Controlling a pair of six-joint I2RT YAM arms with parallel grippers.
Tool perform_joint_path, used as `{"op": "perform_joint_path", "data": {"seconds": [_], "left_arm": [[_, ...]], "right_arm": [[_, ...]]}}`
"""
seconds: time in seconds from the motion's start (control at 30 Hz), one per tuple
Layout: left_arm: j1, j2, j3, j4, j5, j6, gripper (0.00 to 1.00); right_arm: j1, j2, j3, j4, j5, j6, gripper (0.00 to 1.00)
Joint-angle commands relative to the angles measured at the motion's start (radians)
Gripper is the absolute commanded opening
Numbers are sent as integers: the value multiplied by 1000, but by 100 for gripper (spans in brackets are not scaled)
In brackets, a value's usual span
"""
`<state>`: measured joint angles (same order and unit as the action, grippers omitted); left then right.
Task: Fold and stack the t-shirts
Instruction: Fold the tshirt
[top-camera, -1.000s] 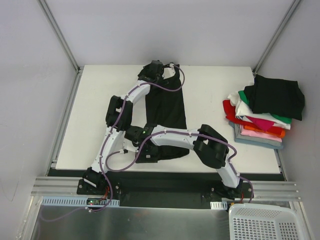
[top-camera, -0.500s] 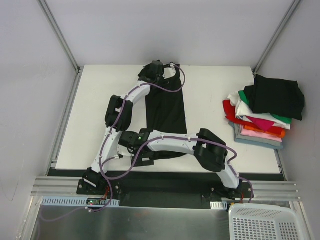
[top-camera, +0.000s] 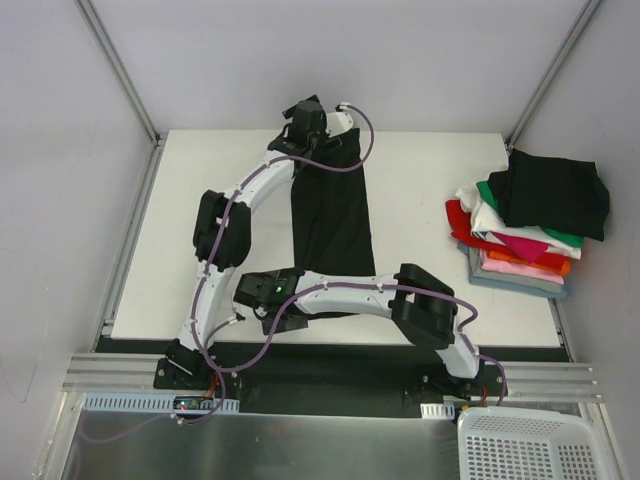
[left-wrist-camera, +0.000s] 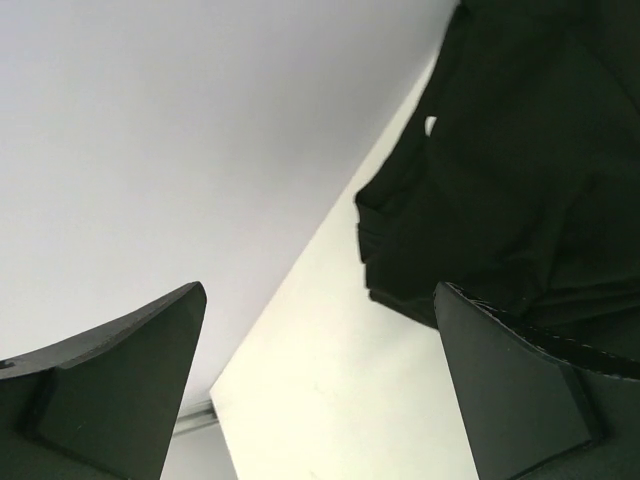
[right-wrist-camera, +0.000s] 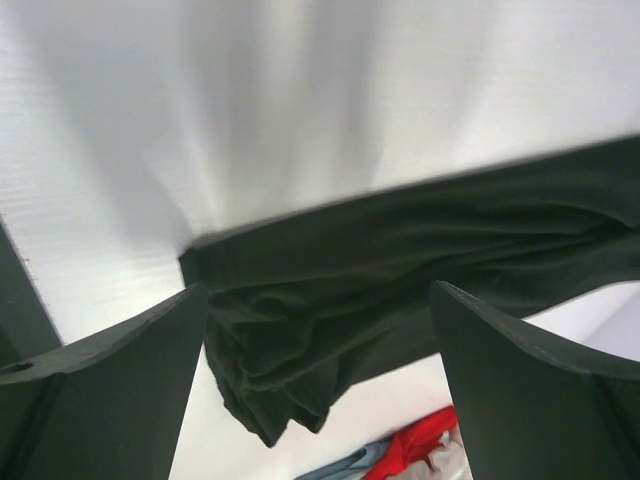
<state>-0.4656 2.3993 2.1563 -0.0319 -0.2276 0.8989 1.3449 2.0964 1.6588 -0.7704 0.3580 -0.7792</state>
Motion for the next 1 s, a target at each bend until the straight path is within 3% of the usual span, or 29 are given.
{"op": "perform_joint_path", "data": {"seconds": [0.0, 0.17, 0.5, 0.77, 0.97], "left_arm": [[-12, -164, -91, 27, -39, -47, 99], [1, -317, -268, 29, -55, -97, 99], [16, -509, -593, 64, -92, -117, 99], [57, -575, -768, 105, -102, -149, 99], [67, -585, -809, 121, -110, -152, 99]], "right_arm": [[5, -120, -57, 63, 145, -28, 96], [3, -206, -160, 108, 206, -57, 96], [2, -322, -264, 40, 145, -32, 96], [-26, -378, -401, 49, 69, 9, 97], [-35, -398, -455, 57, 44, 37, 98]]}}
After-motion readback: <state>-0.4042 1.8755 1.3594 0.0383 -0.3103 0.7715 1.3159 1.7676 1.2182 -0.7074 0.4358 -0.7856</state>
